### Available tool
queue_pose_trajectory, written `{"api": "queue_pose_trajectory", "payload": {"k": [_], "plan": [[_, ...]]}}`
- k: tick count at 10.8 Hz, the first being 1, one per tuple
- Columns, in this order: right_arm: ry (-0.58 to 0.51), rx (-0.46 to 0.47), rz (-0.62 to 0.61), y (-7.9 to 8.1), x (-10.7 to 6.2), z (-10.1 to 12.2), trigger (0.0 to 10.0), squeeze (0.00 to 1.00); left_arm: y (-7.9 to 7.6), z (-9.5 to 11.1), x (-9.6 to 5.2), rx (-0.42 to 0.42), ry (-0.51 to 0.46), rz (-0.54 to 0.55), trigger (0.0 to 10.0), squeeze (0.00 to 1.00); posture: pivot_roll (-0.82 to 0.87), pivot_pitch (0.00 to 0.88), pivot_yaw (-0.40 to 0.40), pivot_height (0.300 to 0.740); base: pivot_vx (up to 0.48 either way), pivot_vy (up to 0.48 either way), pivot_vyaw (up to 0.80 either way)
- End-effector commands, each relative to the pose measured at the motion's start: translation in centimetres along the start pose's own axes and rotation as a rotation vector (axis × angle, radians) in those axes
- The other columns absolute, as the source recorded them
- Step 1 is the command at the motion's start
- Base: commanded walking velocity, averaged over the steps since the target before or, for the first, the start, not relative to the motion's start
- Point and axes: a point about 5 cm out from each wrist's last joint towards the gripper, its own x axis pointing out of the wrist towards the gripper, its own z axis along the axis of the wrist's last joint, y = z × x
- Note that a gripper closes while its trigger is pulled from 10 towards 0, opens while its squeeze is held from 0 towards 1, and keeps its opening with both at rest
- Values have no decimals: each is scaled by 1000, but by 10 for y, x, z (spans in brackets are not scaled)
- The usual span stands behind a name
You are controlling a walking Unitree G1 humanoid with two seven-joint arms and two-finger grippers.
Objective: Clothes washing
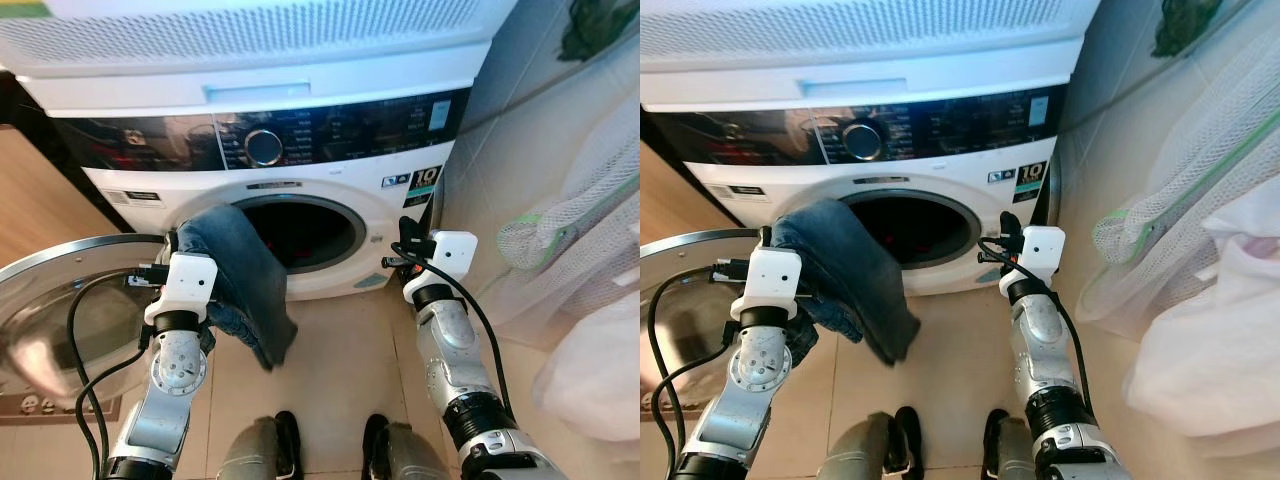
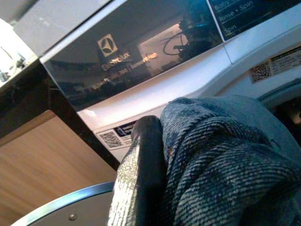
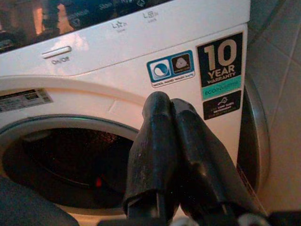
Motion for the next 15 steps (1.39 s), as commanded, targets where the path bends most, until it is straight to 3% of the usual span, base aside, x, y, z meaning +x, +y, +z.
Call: {"api": "queue_pose_trajectory", "payload": {"k": [1, 11, 13, 15], "plan": [[8, -2, 7, 1, -3, -4, 10000, 0, 5, 6, 1, 17, -49, 17, 10000, 0, 76, 259, 36, 740, 0, 0, 0], [35, 4, -10, -2, -3, -7, 10000, 0, 4, 4, 1, 1, -35, 12, 10000, 0, 74, 258, 34, 740, 0, 0, 0], [43, 1, -13, -5, -7, -11, 10000, 0, 9, -13, 0, -45, 38, 18, 10000, 0, 73, 255, 35, 740, 0, 0, 0], [75, -13, -31, -12, -15, -21, 10000, 0, 14, -39, -12, -38, 140, 11, 10000, 0, 76, 252, 33, 740, 0, 0, 0]]}}
